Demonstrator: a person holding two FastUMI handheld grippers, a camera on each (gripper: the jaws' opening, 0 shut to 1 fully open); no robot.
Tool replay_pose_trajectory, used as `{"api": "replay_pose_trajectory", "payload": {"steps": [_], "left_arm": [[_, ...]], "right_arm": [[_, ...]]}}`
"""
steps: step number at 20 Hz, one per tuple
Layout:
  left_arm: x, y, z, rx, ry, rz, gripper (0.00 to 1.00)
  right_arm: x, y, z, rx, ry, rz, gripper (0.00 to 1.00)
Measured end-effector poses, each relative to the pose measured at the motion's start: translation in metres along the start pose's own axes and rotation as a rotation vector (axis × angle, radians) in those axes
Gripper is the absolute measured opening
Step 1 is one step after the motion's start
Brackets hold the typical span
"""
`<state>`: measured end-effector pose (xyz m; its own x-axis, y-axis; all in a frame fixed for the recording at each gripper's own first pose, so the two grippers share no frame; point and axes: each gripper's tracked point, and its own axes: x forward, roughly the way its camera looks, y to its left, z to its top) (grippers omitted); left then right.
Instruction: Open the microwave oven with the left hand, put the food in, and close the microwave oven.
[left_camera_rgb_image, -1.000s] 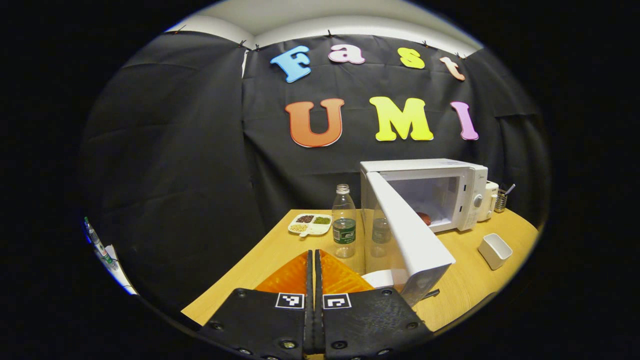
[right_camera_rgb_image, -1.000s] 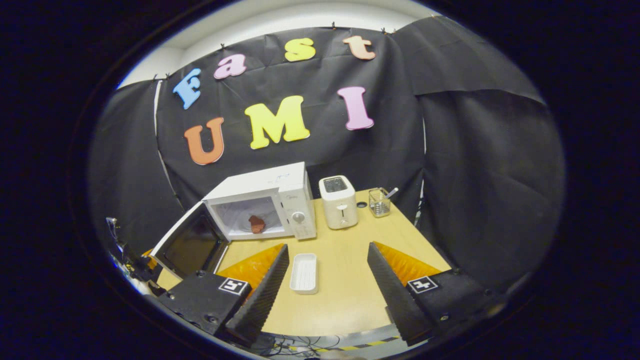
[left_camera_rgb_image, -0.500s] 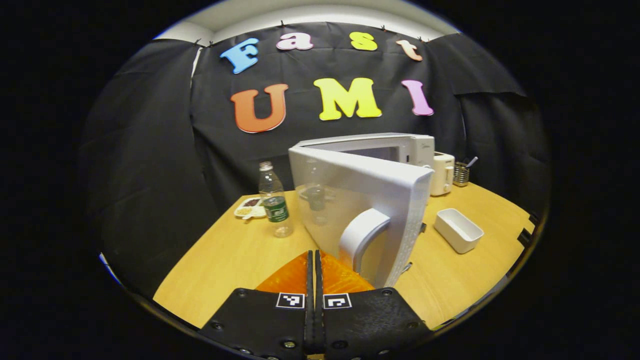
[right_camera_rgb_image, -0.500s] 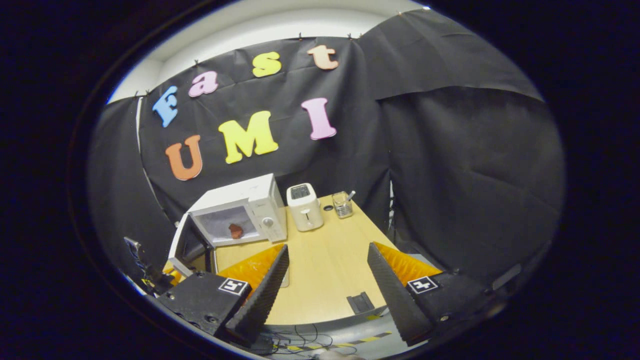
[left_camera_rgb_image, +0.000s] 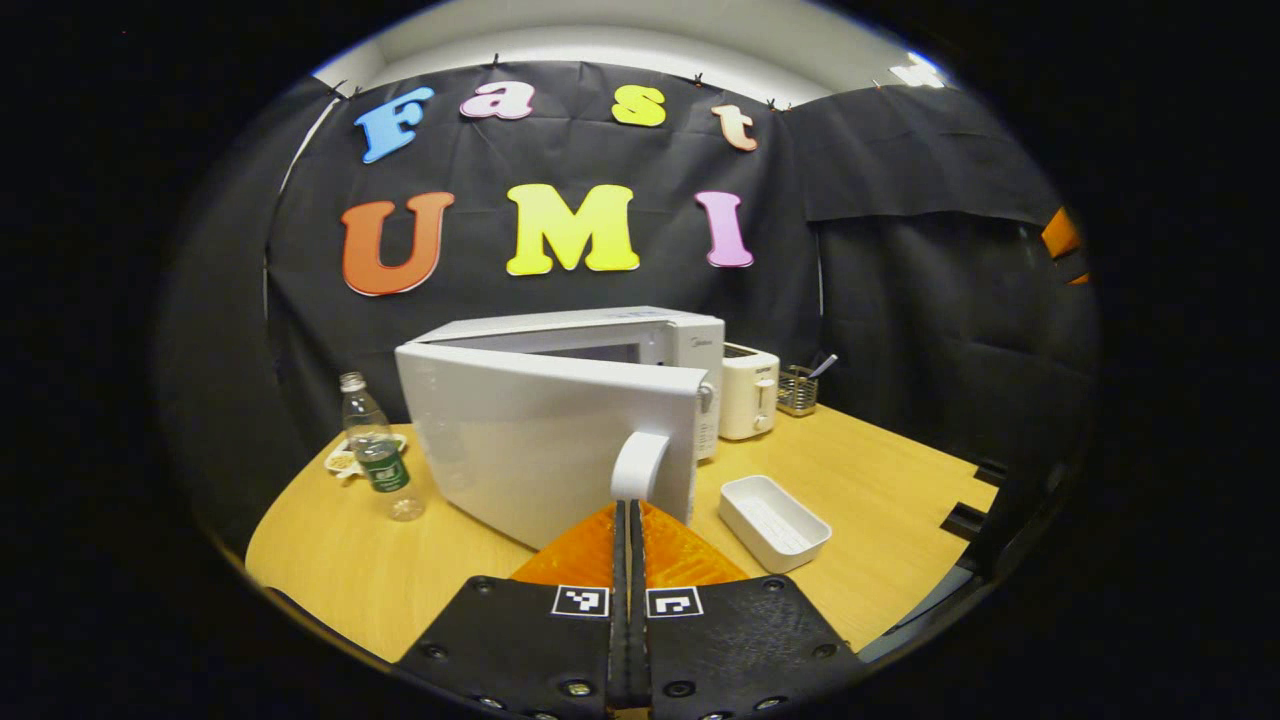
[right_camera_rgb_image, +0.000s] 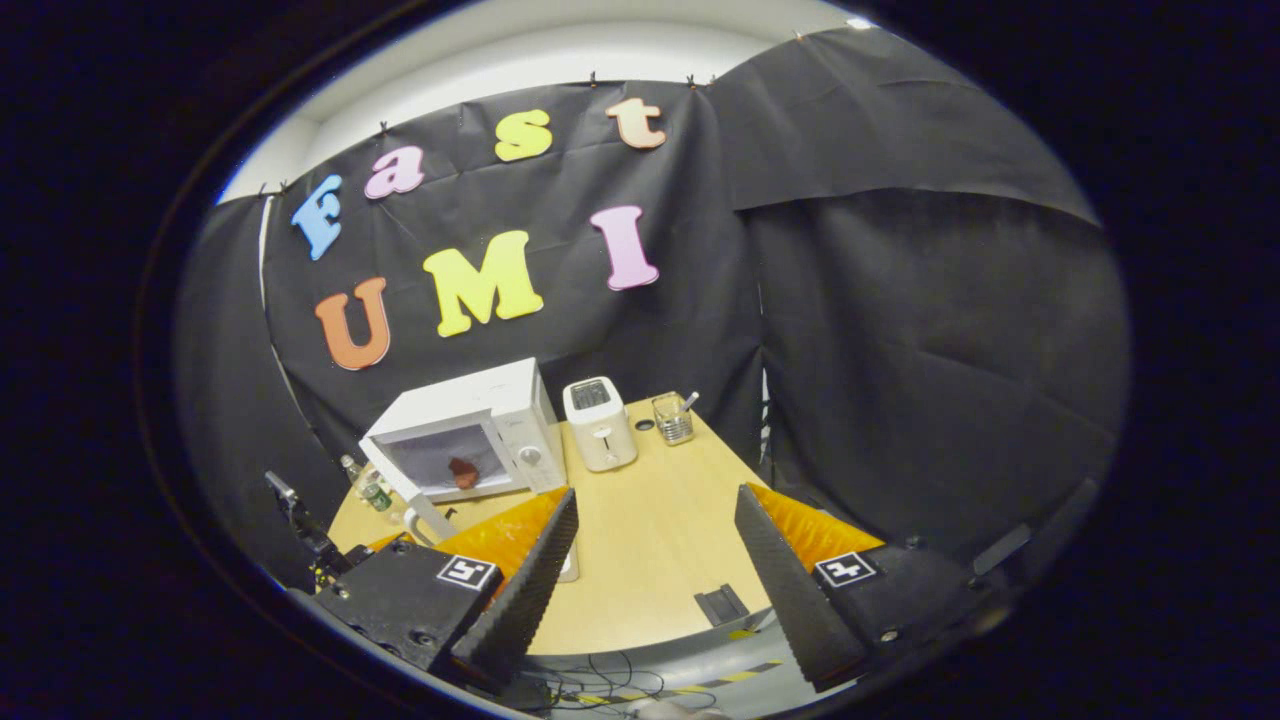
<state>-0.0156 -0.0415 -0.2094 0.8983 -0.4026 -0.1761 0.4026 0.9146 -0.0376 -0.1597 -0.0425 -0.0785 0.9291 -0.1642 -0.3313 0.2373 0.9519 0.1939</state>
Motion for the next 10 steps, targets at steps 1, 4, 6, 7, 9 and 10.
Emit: {"api": "replay_pose_trajectory", "payload": {"steps": [1, 4, 6, 7, 9, 10], "left_arm": [[0.008, -0.009, 0.001, 0.006, 0.000, -0.024, 0.00], [0.028, -0.026, 0.001, 0.002, 0.003, -0.067, 0.00], [0.043, -0.027, -0.003, -0.011, 0.020, -0.071, 0.00], [0.047, -0.023, -0.002, -0.024, 0.021, -0.068, 0.00], [0.056, -0.008, 0.001, -0.032, 0.012, -0.041, 0.00], [0.061, 0.001, 0.000, -0.037, 0.013, -0.029, 0.00]], "right_arm": [[-0.003, 0.005, 0.006, -0.001, -0.009, 0.003, 1.00], [-0.003, 0.014, 0.020, -0.026, -0.035, -0.007, 1.00], [0.003, 0.013, 0.029, -0.037, -0.046, -0.021, 1.00], [0.005, 0.015, 0.030, -0.039, -0.046, -0.026, 1.00], [0.011, 0.014, 0.035, -0.042, -0.049, -0.042, 1.00], [0.014, 0.015, 0.036, -0.038, -0.050, -0.044, 1.00]]}}
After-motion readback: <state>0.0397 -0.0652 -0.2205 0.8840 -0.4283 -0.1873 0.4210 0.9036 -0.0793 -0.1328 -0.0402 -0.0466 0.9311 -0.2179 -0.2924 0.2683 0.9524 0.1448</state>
